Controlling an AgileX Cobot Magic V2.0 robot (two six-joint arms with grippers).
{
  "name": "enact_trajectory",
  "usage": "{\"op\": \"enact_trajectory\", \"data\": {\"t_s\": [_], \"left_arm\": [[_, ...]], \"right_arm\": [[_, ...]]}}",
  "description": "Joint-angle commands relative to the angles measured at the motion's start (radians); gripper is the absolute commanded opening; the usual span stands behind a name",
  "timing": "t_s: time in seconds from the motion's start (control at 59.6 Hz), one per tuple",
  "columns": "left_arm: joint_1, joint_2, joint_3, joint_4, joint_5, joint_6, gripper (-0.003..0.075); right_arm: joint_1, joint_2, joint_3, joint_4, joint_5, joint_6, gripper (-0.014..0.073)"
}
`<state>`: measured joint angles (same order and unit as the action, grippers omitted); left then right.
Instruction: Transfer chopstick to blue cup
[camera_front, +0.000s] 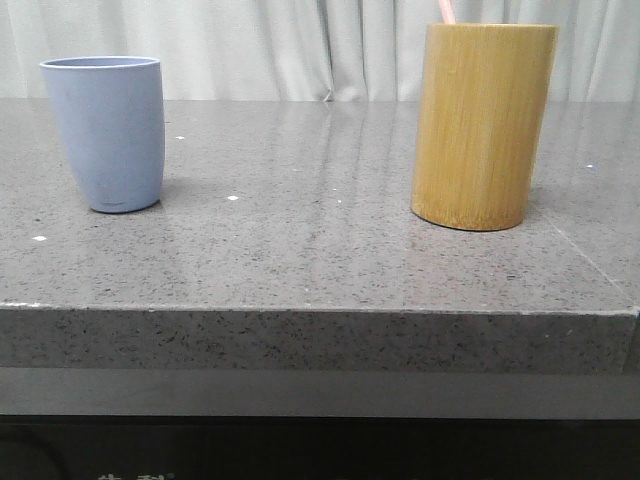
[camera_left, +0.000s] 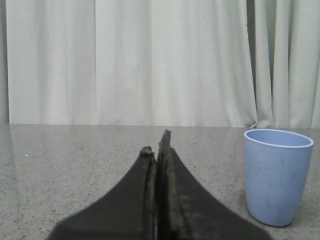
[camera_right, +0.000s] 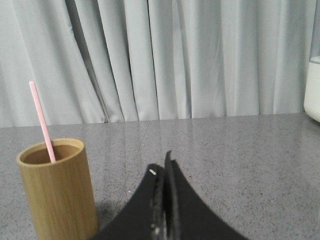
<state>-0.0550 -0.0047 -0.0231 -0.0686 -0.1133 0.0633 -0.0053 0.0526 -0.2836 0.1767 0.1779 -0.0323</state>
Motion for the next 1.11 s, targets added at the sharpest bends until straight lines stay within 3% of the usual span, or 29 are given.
{"op": "enact_trajectory", "data": {"t_s": [0.0,0.269,0.453,0.654,0.722,0.772,0.856,0.873,0.973,1.04,1.091], "left_arm": [[0.004,-0.006,-0.100,-0.035,-0.020,-0.012,-0.0019],[0.004,0.266,-0.479,-0.026,0.261,-0.012,-0.0019],[0.004,0.483,-0.597,-0.026,0.271,-0.012,-0.0019],[0.004,0.549,-0.606,-0.027,0.271,-0.012,-0.0007],[0.004,0.549,-0.606,-0.027,0.271,-0.012,0.0062],[0.004,0.549,-0.606,-0.027,0.271,-0.012,0.0167],[0.004,0.549,-0.606,-0.027,0.271,-0.012,0.0392],[0.004,0.549,-0.606,-0.027,0.271,-0.012,0.0472],[0.004,0.549,-0.606,-0.027,0.271,-0.012,0.0686],[0.004,0.549,-0.605,-0.026,0.271,-0.012,0.0693],[0.004,0.549,-0.605,-0.026,0.271,-0.012,0.0671]], "right_arm": [[-0.004,0.081,-0.100,0.002,-0.034,-0.008,-0.0077],[-0.004,0.301,-0.277,-0.063,-0.003,-0.008,-0.0077],[-0.004,0.383,-0.308,-0.063,-0.005,-0.008,-0.0077],[-0.004,0.388,-0.308,-0.063,-0.003,-0.008,-0.0074],[-0.004,0.388,-0.308,-0.063,-0.003,-0.008,-0.0039],[-0.004,0.388,-0.308,-0.063,-0.003,-0.008,0.0022],[-0.004,0.388,-0.308,-0.063,-0.003,-0.008,0.0201],[-0.004,0.388,-0.308,-0.063,-0.003,-0.008,0.0251],[-0.004,0.388,-0.308,-0.063,-0.003,-0.008,0.0503],[-0.004,0.388,-0.308,-0.063,-0.003,-0.008,0.0631],[-0.004,0.388,-0.308,-0.063,-0.003,-0.008,0.0640]]}}
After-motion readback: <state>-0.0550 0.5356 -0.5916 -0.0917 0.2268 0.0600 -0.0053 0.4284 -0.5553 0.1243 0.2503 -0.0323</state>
